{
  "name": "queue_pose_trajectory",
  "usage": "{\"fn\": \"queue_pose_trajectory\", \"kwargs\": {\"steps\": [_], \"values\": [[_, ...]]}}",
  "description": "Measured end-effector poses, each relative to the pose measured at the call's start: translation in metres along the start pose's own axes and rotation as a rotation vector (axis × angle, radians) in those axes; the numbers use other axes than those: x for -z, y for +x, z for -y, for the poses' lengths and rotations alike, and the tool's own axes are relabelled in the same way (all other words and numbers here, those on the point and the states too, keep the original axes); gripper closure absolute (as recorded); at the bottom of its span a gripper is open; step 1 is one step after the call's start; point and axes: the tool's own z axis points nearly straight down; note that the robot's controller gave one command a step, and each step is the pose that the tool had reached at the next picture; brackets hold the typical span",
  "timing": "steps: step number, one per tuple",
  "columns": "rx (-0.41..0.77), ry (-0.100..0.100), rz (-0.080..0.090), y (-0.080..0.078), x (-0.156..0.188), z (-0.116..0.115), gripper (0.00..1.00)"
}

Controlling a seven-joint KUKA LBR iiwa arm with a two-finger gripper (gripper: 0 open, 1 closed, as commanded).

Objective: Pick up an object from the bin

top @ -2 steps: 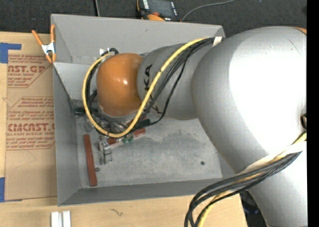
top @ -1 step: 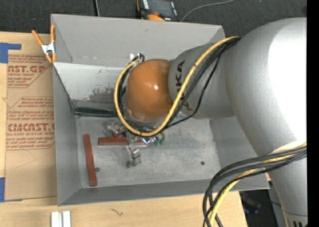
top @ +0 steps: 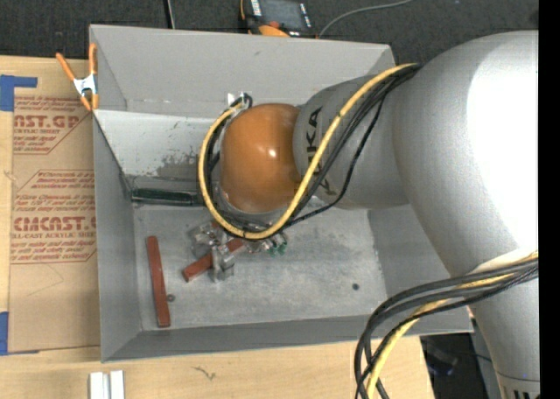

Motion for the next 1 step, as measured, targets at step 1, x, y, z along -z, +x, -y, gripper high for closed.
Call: {"fn": "queue_pose_trajectory", "kwargs": {"steps": [1], "values": [[-0.004, 0.004, 0.008, 0.0297, 0.1485, 0.0073, 1.0]]}}
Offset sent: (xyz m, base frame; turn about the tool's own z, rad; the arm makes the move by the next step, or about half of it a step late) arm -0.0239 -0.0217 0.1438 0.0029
